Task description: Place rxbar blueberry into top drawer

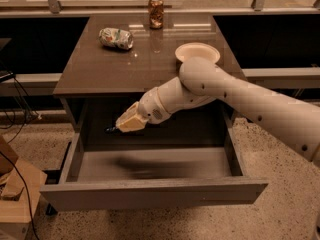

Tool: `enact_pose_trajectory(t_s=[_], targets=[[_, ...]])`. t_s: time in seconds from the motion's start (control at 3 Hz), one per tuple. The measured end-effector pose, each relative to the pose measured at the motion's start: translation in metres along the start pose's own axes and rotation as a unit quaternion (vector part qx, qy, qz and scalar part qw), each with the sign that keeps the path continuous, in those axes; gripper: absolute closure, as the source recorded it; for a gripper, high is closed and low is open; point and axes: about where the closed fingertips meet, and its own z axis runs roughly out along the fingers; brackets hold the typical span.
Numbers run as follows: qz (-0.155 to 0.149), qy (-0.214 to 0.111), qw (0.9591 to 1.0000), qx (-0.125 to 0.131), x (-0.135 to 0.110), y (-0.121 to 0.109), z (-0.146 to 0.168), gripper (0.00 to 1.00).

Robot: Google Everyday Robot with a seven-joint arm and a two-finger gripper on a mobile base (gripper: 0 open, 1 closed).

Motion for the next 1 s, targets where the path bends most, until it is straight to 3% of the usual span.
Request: enact_pose_trajectory(t_s=[0.33, 1.0], targets=[[0.028, -0.042, 0.9987, 0.001, 0.026, -0.007, 0.025, 1.0], [0.106, -0.084, 0.9906, 0.022, 0.083, -0.009, 0.057, 1.0]])
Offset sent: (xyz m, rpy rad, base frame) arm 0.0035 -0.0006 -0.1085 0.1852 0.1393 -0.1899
